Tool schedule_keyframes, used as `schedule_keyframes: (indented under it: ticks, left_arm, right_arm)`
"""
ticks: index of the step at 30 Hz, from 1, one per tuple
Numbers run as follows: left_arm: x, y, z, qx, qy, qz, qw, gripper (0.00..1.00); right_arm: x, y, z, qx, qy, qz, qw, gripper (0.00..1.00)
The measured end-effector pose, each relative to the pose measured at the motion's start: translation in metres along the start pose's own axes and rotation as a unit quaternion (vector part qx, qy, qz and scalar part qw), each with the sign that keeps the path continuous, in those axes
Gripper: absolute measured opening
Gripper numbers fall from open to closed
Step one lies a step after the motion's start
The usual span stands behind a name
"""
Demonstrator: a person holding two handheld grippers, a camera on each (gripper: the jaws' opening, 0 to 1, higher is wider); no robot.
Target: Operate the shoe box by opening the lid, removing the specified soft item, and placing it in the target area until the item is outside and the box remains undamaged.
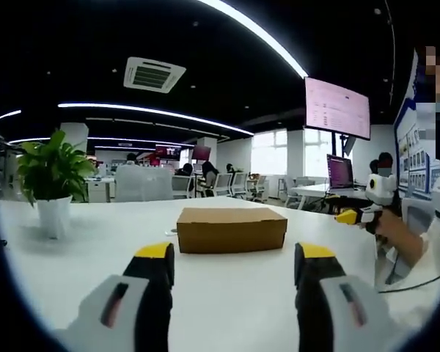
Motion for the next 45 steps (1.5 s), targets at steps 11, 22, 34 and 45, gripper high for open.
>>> schedule_keyframes:
  ticks: [11,22,34,45]
  left_arm:
    - [0.012,-0.006,0.002,0.013,-0.041,0.009,0.999,0.71]
    - [0.011,-0.022,-0.01,0.008,-0.026,0.001,0.9996,0.7]
    - [0.016,-0.029,-0.007,0.016,-0.038,0.007,0.9991,0.68]
    - [0.031,-0.034,-0.005,0.026,-0.054,0.045,0.9971,0.71]
  right_arm:
    - [-0.002,0.011,-0.014,0.047,0.019,-0.003,0.9987,0.72]
    - [0.006,0.01,-0.012,0.007,0.002,0.0,1.0,0.65]
    - [0.001,0.013,-0.015,0.046,0.016,0.008,0.9988,0.73]
    - [0.008,0.036,-0.014,-0.022,0.009,0.082,0.9963,0.69]
Point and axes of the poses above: the point that each gripper's makers call its tool centre point, and the gripper's own axes: x roughly forward along the fingers, y roughly to its right, z roughly out of its underside, the point moved 8 cm from there along -x, roughly backward along the fingers, and after that the axes turned 13 degrees about z, right-handed, at the moved point
